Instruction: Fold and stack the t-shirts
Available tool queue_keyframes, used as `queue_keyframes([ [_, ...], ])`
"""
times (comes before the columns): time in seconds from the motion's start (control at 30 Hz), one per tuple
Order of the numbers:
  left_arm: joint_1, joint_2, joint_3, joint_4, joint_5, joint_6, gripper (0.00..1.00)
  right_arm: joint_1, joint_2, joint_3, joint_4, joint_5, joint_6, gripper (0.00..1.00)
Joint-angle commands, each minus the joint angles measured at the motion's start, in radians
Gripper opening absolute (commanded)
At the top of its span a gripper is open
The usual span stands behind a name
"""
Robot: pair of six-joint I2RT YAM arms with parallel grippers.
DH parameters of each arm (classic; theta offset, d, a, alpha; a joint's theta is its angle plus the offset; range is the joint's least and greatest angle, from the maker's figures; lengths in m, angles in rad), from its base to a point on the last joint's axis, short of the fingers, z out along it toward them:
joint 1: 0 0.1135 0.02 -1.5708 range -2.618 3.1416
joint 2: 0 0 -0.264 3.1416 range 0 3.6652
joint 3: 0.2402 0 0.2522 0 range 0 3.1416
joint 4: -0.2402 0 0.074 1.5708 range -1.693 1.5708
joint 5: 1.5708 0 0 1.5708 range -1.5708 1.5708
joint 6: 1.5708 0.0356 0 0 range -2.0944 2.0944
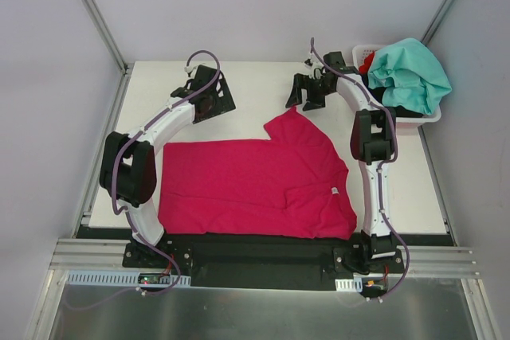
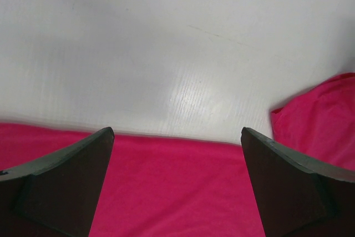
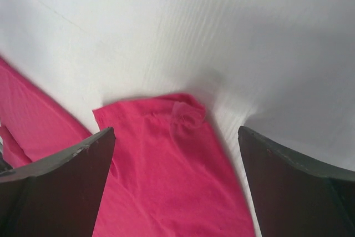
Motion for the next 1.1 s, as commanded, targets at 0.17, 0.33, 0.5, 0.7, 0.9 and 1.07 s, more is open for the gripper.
queue_keyframes([
  [0.17, 0.012, 0.001, -0.004, 0.03, 0.001, -0.002, 0.99, -0.005, 0.026, 0.061, 0.092, -0.033, 0.096, 0.93],
  [0.33, 0.012, 0.0, -0.01, 0.03, 0.006, -0.01, 0.99, -0.006, 0.005, -0.012, 0.11, -0.047, 0.117, 0.92],
  [0.5, 0.012, -0.005, -0.016, 0.03, 0.01, -0.016, 0.99, -0.008, 0.008, -0.032, 0.107, -0.05, 0.122, 0.85],
  [0.7, 0.012, -0.02, -0.036, 0.032, 0.004, -0.017, 0.99, -0.008, 0.0, -0.055, 0.102, -0.054, 0.12, 0.78],
  [0.9, 0.014, -0.036, -0.052, 0.03, -0.003, -0.019, 0.99, -0.008, -0.006, -0.069, 0.095, -0.062, 0.117, 0.63],
  [1.07, 0.067, -0.033, -0.085, 0.032, 0.044, -0.049, 0.99, -0.011, 0.008, -0.038, 0.084, -0.064, 0.108, 0.48],
])
